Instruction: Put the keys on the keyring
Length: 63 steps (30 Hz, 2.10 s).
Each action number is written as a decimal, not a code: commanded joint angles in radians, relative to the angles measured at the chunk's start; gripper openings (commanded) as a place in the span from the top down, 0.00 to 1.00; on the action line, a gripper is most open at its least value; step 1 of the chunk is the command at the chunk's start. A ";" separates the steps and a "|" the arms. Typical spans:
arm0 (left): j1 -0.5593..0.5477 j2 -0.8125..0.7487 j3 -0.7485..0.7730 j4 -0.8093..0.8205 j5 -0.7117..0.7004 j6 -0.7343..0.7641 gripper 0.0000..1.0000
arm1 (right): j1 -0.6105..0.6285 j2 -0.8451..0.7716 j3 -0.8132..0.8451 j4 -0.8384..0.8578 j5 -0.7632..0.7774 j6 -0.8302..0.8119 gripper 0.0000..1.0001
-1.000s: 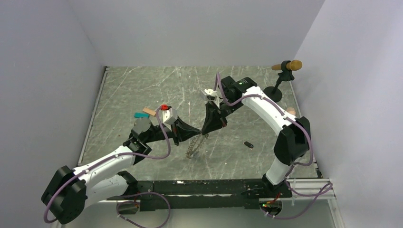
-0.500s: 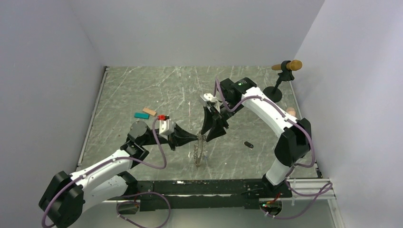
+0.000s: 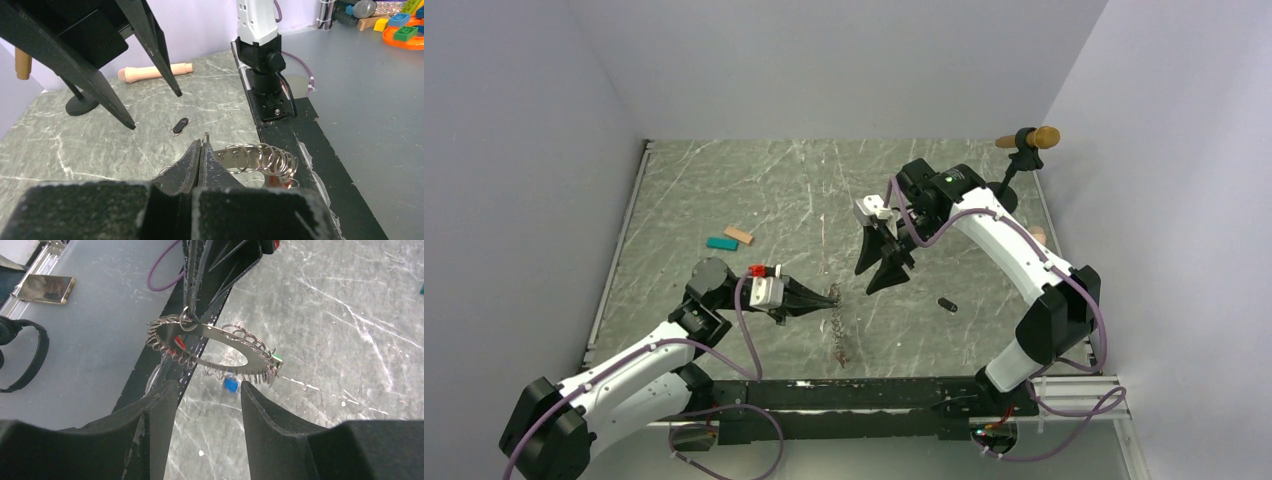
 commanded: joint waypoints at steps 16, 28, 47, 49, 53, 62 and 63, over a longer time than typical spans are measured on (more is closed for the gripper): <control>0.019 -0.022 0.155 -0.143 -0.143 -0.053 1.00 | -0.146 -0.203 -0.247 0.391 0.187 0.305 0.45; 0.112 -0.049 0.309 -0.534 -0.205 -0.006 1.00 | -0.618 -0.356 -0.651 0.493 0.465 0.290 0.46; 0.113 -0.161 0.308 -0.701 -0.187 0.146 1.00 | -0.627 -0.058 -0.623 0.462 0.372 -0.301 0.33; 0.112 -0.164 0.305 -0.696 -0.179 0.141 1.00 | -0.625 -0.031 -0.609 0.480 0.391 -0.268 0.34; 0.112 -0.160 0.302 -0.689 -0.166 0.138 1.00 | -0.624 0.024 -0.558 0.454 0.399 -0.249 0.38; 0.113 -0.162 0.302 -0.691 -0.165 0.142 1.00 | -0.583 0.092 -0.525 0.374 0.461 -0.247 0.43; 0.113 -0.162 0.302 -0.691 -0.164 0.140 1.00 | -0.572 0.097 -0.525 0.375 0.472 -0.238 0.43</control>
